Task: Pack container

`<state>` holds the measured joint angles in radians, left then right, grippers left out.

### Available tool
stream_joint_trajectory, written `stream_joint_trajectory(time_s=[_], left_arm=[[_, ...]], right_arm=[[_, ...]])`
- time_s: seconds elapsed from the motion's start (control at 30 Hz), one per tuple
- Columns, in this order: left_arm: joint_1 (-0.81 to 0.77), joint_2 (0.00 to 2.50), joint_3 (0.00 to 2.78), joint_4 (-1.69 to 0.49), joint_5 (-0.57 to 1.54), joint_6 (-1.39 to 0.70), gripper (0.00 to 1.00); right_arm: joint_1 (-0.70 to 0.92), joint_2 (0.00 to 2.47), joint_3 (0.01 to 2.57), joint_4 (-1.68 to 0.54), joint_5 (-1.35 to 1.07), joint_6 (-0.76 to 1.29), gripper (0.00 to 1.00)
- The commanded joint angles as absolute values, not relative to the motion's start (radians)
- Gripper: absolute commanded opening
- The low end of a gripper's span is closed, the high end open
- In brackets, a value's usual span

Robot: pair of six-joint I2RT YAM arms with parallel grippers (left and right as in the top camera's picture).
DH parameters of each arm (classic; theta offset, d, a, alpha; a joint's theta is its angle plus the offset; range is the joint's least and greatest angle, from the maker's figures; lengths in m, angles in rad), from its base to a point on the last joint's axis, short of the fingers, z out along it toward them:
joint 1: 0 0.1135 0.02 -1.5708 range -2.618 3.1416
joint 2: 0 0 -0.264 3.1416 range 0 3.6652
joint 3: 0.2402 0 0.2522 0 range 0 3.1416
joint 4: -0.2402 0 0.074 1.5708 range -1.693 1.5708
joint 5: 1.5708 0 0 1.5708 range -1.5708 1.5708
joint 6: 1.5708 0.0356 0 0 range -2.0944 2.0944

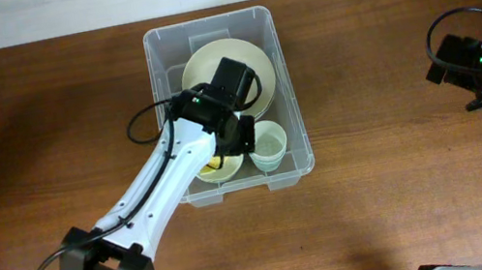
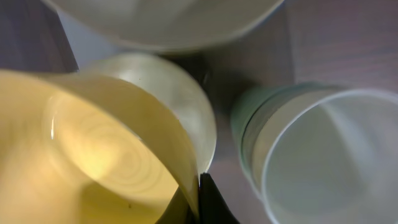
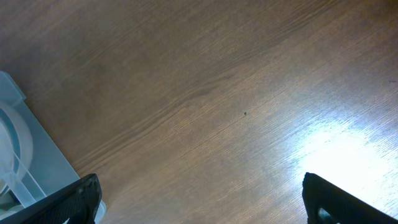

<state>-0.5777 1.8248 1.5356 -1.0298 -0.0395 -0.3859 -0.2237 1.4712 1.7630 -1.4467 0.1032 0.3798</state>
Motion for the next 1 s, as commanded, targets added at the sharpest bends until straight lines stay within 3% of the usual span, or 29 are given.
stream_joint_trajectory(time_s=[0.0, 0.1, 0.17, 0.53, 0.77, 0.97], left_arm=[[-0.58, 1.846, 1.546, -1.057, -0.01, -0.437, 0.12], [-0.58, 1.849, 1.546, -1.064, -0.011, -0.437, 0.36], [-0.58, 1.849, 1.546, -1.063, -0.011, -0.436, 0.45], [-0.533, 1.761, 1.546, -1.068, -0.112, -0.436, 0.46], [-0.36, 1.545, 1.546, -1.055, -0.226, -0.432, 0.49], [-0.167, 1.488, 1.546, -0.98, -0.146, -0.197, 0.51]], right_arm=[[-0.229, 1.473, 1.754, -1.444, 0.101, 0.371, 0.99], [-0.229, 1.473, 1.754, -1.444, 0.101, 0.371, 0.99], [-0.229, 1.473, 1.754, -1.444, 0.101, 0.371, 0.99], [-0.215, 1.473, 1.754, -1.456, 0.104, 0.339, 1.0], [-0.085, 1.473, 1.754, -1.396, 0.173, 0.305, 0.99], [0.035, 1.479, 1.754, -1.198, 0.173, 0.284, 0.99]])
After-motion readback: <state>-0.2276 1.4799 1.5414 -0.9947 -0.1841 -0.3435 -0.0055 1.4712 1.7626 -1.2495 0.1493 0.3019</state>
